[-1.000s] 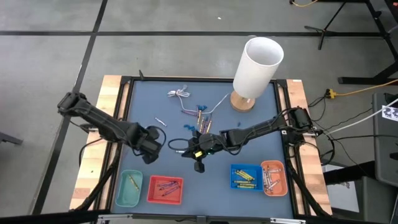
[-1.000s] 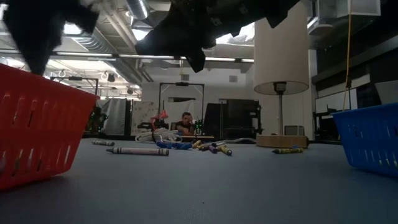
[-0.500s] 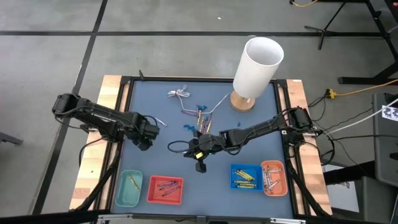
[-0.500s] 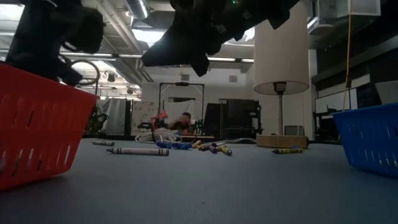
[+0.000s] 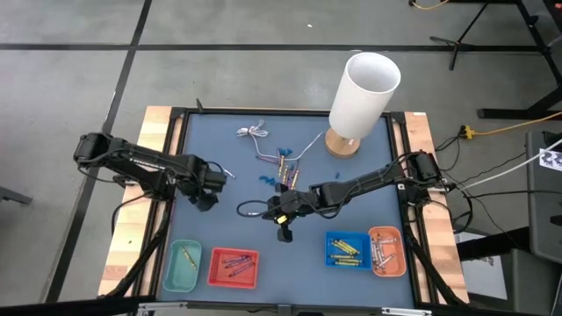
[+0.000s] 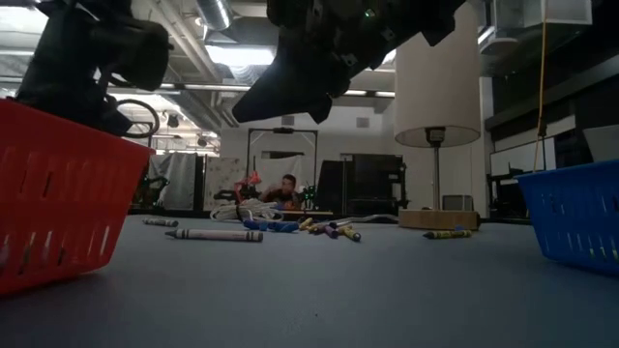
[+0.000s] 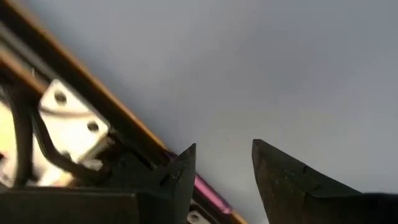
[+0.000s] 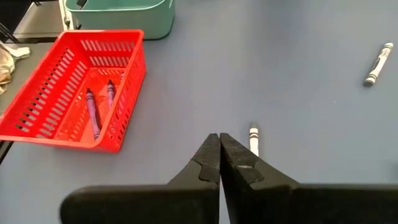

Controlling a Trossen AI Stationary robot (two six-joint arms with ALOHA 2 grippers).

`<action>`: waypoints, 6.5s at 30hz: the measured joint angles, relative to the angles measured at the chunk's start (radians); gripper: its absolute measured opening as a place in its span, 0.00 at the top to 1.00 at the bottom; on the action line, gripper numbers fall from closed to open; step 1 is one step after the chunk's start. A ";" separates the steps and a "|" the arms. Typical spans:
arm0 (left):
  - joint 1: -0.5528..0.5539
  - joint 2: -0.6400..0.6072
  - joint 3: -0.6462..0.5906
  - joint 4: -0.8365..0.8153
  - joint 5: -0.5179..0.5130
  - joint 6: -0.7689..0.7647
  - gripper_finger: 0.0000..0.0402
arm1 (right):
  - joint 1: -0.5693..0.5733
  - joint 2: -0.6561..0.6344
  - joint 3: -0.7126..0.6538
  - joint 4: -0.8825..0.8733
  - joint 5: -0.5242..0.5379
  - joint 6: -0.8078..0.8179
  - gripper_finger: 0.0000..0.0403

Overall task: Sort crayons
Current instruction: Put the red crayon into the red basket

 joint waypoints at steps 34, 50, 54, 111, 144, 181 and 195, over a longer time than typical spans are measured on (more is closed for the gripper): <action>0.054 0.448 0.001 -0.064 0.073 0.816 0.99 | 0.000 0.000 0.000 -0.052 0.001 -0.035 0.99; -0.007 0.473 -0.063 0.003 0.227 0.871 1.00 | 0.000 0.000 0.000 -0.082 0.001 -0.035 0.99; -0.046 0.473 -0.064 0.004 0.241 0.872 1.00 | 0.000 0.000 0.000 -0.082 0.001 -0.035 0.99; 0.065 0.470 0.004 -0.035 0.183 0.728 1.00 | 0.000 0.000 0.000 -0.082 0.045 -0.052 0.99; -0.082 0.472 -0.099 0.069 0.114 0.434 1.00 | 0.000 0.000 0.000 -0.082 0.070 -0.053 0.99; 0.109 0.405 0.192 -0.101 -0.042 0.573 1.00 | 0.000 0.000 0.000 -0.089 0.069 -0.086 0.99; 0.245 0.109 0.175 -0.166 -0.145 0.497 1.00 | 0.000 0.000 0.000 -0.093 0.068 -0.086 0.99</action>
